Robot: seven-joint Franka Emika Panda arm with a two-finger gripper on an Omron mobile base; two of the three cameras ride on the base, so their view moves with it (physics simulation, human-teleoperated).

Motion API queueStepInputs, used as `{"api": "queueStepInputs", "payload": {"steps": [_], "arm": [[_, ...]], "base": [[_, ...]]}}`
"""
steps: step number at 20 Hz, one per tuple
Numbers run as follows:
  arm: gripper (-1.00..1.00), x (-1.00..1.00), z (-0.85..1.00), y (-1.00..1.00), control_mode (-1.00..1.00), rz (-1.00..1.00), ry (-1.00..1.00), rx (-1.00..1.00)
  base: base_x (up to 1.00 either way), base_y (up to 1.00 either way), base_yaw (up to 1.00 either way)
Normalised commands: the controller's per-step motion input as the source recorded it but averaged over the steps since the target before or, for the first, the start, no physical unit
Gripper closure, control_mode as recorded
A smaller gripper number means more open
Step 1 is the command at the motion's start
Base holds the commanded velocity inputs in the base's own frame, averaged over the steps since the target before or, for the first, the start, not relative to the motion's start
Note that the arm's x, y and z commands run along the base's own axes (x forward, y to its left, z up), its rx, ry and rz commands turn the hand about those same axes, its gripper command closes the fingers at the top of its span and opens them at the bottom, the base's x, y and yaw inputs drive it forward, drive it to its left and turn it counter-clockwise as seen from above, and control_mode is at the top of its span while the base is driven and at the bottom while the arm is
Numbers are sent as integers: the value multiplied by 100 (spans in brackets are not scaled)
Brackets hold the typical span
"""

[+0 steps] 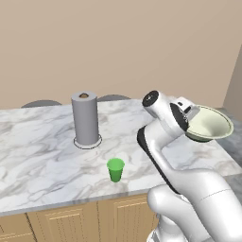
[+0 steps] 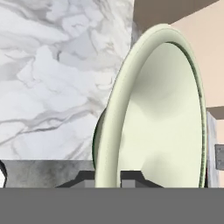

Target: Pick the bowl and cup and place them in the sink. Then turn on the water.

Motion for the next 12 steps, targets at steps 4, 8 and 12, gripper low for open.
{"api": "queueStepInputs", "payload": {"steps": [4, 8, 12], "arm": [[100, -29, 0, -24, -100, -29, 0, 0], [100, -14, 0, -8, -100, -21, 0, 0], [100, 3, 0, 11, -100, 0, -6, 0]], "base": [[0, 0, 0], [0, 0, 0], [0, 0, 0]]}}
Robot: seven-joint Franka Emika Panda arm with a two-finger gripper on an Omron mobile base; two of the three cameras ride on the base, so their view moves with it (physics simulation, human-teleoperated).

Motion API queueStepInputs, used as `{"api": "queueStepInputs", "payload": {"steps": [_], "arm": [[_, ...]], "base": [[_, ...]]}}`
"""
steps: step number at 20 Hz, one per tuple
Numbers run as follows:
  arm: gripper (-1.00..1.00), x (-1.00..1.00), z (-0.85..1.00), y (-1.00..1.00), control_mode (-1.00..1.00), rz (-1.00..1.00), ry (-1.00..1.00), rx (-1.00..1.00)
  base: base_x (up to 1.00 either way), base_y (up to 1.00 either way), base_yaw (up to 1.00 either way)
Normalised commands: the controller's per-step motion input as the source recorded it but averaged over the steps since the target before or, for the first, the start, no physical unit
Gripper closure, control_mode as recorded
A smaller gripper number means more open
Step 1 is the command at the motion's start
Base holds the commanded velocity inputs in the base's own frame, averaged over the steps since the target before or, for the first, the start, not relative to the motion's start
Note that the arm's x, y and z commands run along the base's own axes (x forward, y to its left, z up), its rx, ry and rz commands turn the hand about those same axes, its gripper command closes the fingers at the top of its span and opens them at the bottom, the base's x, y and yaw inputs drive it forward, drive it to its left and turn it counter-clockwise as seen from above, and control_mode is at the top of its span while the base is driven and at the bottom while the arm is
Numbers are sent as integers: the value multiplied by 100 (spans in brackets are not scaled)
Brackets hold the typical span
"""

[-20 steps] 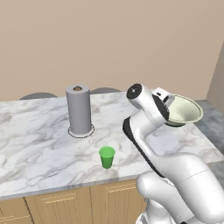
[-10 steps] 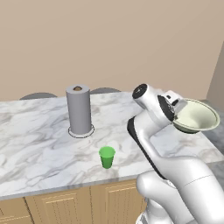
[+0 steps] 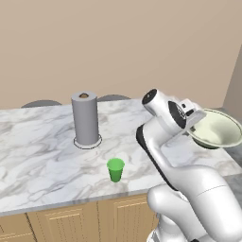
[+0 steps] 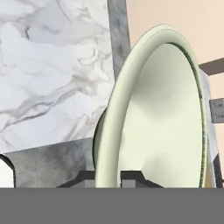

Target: Pick the bowl and cup and place them in the sink. Then turn on the water.

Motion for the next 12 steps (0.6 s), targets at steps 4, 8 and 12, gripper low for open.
{"api": "queueStepInputs", "payload": {"steps": [4, 8, 12], "arm": [[100, 13, 0, 23, -100, 4, -3, -3], [100, 4, 0, 19, -100, 6, -4, -4], [100, 1, 0, 19, -100, 6, -4, -3]], "base": [[0, 0, 0], [0, 0, 0], [0, 0, 0]]}}
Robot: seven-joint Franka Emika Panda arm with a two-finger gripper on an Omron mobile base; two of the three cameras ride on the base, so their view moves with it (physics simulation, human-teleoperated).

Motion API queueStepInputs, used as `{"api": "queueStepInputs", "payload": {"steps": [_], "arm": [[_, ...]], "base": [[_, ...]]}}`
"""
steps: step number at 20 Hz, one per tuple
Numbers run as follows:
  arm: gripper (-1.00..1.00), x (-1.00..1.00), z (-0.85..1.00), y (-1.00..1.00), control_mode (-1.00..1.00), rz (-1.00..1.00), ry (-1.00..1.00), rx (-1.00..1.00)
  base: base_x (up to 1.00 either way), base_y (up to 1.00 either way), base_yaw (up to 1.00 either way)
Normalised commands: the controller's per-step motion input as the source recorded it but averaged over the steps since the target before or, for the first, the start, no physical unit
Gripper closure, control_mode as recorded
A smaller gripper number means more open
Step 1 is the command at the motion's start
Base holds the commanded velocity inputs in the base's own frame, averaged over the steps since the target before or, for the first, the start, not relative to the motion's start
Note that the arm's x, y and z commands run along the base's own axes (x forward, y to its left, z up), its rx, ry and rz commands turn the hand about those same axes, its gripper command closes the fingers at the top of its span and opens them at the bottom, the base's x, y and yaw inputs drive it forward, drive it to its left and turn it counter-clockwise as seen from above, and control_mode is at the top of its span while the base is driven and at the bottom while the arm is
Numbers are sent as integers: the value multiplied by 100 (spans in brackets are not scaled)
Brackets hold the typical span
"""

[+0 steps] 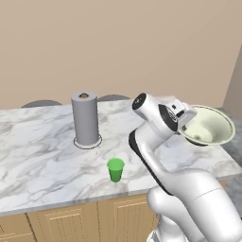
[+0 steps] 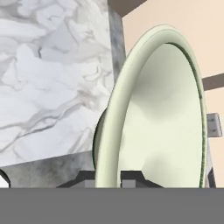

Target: Pick the bowl and cup and place them in the sink. Then turn on the water.

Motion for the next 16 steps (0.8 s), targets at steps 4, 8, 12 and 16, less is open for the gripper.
{"api": "queueStepInputs", "payload": {"steps": [4, 8, 12, 16], "arm": [[100, 0, 0, 5, -100, 5, -1, 0], [100, 0, 0, 7, -100, 5, 0, 0], [100, 0, 0, 26, -100, 1, 0, -1], [100, 0, 0, 22, -100, 0, 0, 0]], "base": [[0, 0, 0], [0, 0, 0], [0, 0, 0], [0, 0, 0]]}}
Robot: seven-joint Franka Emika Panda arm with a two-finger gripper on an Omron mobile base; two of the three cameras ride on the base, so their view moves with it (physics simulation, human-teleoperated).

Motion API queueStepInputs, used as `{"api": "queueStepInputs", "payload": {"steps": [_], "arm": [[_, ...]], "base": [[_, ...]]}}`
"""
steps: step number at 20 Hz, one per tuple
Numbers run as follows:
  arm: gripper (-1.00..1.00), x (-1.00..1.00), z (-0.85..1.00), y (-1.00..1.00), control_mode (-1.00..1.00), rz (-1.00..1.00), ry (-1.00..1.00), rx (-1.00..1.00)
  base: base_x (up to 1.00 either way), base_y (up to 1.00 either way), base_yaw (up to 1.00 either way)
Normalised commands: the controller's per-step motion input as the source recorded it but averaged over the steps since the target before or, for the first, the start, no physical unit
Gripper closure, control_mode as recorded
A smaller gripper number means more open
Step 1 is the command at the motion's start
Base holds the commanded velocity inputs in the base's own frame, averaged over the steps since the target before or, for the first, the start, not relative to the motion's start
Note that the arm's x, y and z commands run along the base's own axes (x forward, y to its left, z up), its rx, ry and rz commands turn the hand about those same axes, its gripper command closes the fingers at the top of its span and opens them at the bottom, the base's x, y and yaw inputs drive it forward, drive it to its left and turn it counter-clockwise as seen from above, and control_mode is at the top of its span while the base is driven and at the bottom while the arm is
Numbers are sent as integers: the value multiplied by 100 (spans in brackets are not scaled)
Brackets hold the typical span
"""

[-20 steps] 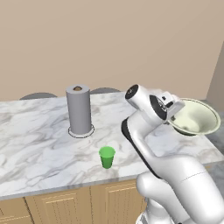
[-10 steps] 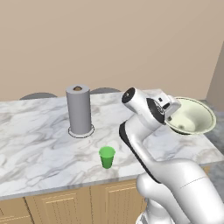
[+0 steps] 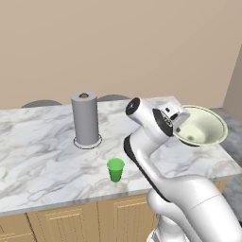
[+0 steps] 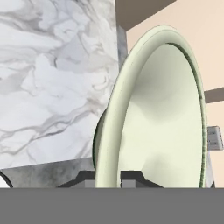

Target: Pick the bowl and cup and place them in the sink. Then turn on the water.

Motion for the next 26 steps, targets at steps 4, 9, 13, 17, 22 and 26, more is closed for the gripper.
{"api": "queueStepInputs", "payload": {"steps": [4, 9, 13, 17, 22, 26], "arm": [[100, 0, 0, 3, 100, 0, 0, 0], [100, 0, 0, 0, 100, 0, 0, 0], [100, 0, 0, 0, 100, 0, 0, 0], [100, 0, 0, 0, 100, 0, 0, 0], [100, 0, 0, 0, 100, 0, 0, 0], [100, 0, 0, 0, 100, 0, 0, 0]], "base": [[0, 1, 0], [0, 13, -1], [-1, 1, 0], [-20, -11, -13], [-34, -28, -32], [-31, -18, -42]]}}
